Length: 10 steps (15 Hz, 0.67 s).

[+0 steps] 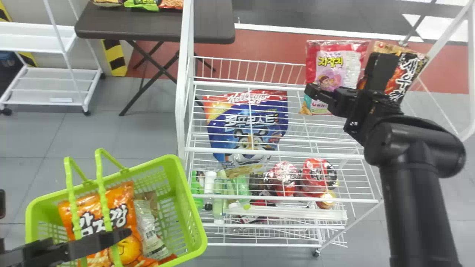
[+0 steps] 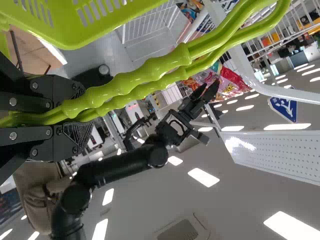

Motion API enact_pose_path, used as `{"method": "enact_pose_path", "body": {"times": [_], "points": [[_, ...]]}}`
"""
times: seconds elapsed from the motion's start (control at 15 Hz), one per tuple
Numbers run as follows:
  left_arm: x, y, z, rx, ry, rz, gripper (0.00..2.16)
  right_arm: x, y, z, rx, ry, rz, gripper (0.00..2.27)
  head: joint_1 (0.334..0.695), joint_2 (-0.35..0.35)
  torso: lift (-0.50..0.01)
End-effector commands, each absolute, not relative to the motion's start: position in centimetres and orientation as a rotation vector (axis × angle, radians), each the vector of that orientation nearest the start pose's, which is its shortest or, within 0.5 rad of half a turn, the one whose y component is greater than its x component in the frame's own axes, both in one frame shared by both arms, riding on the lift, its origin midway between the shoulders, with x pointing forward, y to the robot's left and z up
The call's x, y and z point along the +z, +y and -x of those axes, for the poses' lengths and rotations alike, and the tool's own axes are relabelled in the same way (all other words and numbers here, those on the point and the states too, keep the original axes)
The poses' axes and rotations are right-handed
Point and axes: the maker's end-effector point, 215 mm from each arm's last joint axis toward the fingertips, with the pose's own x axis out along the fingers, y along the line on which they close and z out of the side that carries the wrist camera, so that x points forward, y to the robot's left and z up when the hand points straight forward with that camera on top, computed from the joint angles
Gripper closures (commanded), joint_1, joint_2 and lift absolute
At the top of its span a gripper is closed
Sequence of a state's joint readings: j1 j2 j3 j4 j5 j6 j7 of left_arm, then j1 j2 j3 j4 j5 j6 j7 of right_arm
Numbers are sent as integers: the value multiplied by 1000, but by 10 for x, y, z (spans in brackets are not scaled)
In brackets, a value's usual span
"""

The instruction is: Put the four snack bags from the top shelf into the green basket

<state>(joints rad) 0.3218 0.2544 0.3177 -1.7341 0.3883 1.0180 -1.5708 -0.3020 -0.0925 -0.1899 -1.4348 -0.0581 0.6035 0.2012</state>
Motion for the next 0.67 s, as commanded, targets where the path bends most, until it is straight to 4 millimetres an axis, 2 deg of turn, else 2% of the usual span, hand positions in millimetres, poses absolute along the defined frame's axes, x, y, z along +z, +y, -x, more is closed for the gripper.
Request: {"method": "enact_pose_path", "body": {"times": [0.0, 0.07, 0.13, 0.27, 0.33, 0.47, 0.6], "points": [[-407, 193, -280, -1204, 665, 965, 2148, -400, -335, -661, -17, 442, -92, 194, 695, -151, 0], [-407, 194, -280, -1202, 666, 965, 2148, -402, -335, -661, -17, 449, -89, 400, 695, -163, 0], [-408, 194, -280, -1202, 668, 966, 2148, -403, -338, -660, -20, 453, -81, 704, 695, -165, 0], [-407, 194, -280, -1202, 667, 964, 2148, -413, -334, -655, -16, 491, -82, 1875, 695, -168, 0], [-407, 194, -280, -1202, 667, 964, 2148, -418, -333, -652, -24, 512, -78, 2162, 695, -168, 0], [-408, 194, -279, -1201, 669, 966, 2148, -420, -336, -650, -39, 531, -77, 2260, 695, -168, 0], [-408, 195, -280, -1199, 670, 965, 2148, -418, -335, -649, -37, 528, -78, 2260, 695, -169, 0]]}}
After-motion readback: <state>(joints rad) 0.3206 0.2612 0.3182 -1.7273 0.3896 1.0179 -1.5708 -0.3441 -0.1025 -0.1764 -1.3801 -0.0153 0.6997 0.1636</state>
